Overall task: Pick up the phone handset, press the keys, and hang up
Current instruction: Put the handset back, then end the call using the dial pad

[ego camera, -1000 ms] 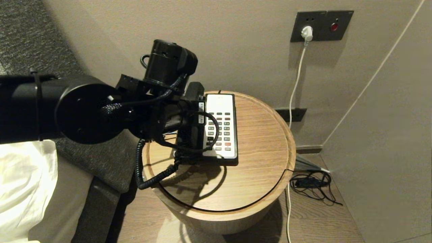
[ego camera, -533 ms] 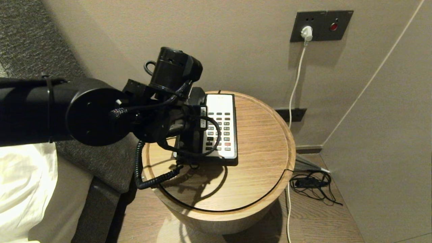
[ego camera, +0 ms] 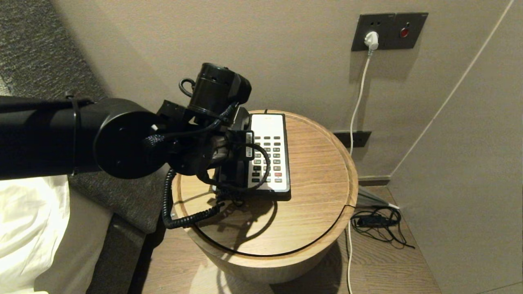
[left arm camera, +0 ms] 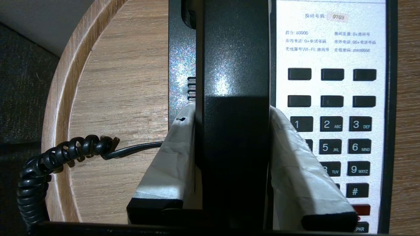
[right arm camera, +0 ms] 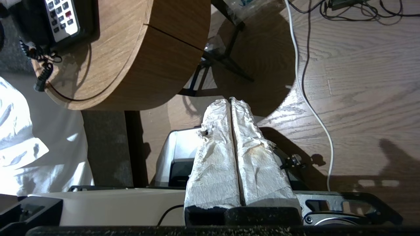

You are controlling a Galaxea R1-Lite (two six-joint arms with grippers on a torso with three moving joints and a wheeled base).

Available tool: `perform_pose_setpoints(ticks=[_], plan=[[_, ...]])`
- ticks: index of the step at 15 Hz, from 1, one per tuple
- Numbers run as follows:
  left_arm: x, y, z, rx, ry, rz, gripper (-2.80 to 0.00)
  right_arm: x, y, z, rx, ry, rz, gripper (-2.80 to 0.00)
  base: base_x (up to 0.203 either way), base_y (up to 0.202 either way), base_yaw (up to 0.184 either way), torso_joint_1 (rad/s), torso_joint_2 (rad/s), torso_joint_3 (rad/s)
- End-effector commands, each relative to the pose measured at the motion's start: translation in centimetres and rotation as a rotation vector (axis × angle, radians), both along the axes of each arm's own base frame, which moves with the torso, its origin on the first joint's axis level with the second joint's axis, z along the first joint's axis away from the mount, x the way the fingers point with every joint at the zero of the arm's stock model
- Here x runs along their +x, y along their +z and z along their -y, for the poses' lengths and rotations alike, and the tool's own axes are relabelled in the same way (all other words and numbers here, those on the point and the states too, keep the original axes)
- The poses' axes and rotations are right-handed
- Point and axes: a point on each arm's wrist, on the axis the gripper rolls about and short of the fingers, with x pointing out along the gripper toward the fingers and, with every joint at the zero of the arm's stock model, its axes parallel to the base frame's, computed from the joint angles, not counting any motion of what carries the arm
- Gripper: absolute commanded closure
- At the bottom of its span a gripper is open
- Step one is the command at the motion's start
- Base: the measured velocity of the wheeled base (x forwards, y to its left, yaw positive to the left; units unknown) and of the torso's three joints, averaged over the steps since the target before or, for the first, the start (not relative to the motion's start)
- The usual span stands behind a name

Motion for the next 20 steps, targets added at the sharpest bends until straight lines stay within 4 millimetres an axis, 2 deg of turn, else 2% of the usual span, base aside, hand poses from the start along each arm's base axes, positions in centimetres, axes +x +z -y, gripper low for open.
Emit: perform_pose_setpoints(ticks=[1, 2, 5, 8, 10, 11, 15, 18, 20], plan=[[0.0, -0.3, 0.0, 0.008, 0.008, -0.006, 0.0, 0.1, -0.2, -0.1, -0.001, 0.006, -0.007, 0.0, 0.0, 0.0, 0.0, 0.0, 0.0, 0.0], [0.1, -0.4, 0.0, 0.006, 0.01, -0.004, -2.8, 0.1, -0.2, -0.1, 0.003, 0.011, -0.003, 0.0, 0.0, 0.0, 0.0, 0.0, 0.0, 0.0], [0.0, -0.3, 0.0, 0.008, 0.012, -0.003, -2.8, 0.1, -0.3, -0.1, 0.001, 0.012, -0.005, 0.0, 0.0, 0.0, 0.0, 0.0, 0.0, 0.0], [-0.6, 1.2, -0.6, -0.012, 0.012, 0.032, -2.8, 0.0, -0.4, 0.0, -0.015, 0.022, 0.002, 0.0, 0.0, 0.0, 0.0, 0.0, 0.0, 0.0], [-1.7, 2.5, -1.6, -0.029, 0.009, 0.058, -2.8, 0.0, -0.8, 0.0, -0.023, 0.026, -0.007, 0.0, 0.0, 0.0, 0.0, 0.0, 0.0, 0.0], [-2.4, 3.0, -2.3, -0.034, 0.009, 0.064, 0.0, 0.0, -0.8, 0.0, -0.027, 0.028, -0.006, 0.0, 0.0, 0.0, 0.0, 0.0, 0.0, 0.0], [-7.2, 4.2, -6.6, -0.045, 0.005, 0.079, 0.0, -0.4, -2.1, 0.1, -0.03, 0.053, -0.06, 0.0, 0.0, 0.0, 0.0, 0.0, 0.0, 0.0], [-11.5, 4.7, -10.6, -0.08, -0.001, 0.118, 0.0, -2.3, -2.5, 0.7, -0.02, 0.085, -0.068, 0.0, 0.0, 0.0, 0.0, 0.0, 0.0, 0.0], [-14.2, 5.0, -13.0, -0.11, -0.013, 0.158, 0.0, -2.8, -0.4, 0.8, -0.005, 0.107, -0.055, 0.0, 0.0, 0.0, 0.0, 0.0, 0.0, 0.0]])
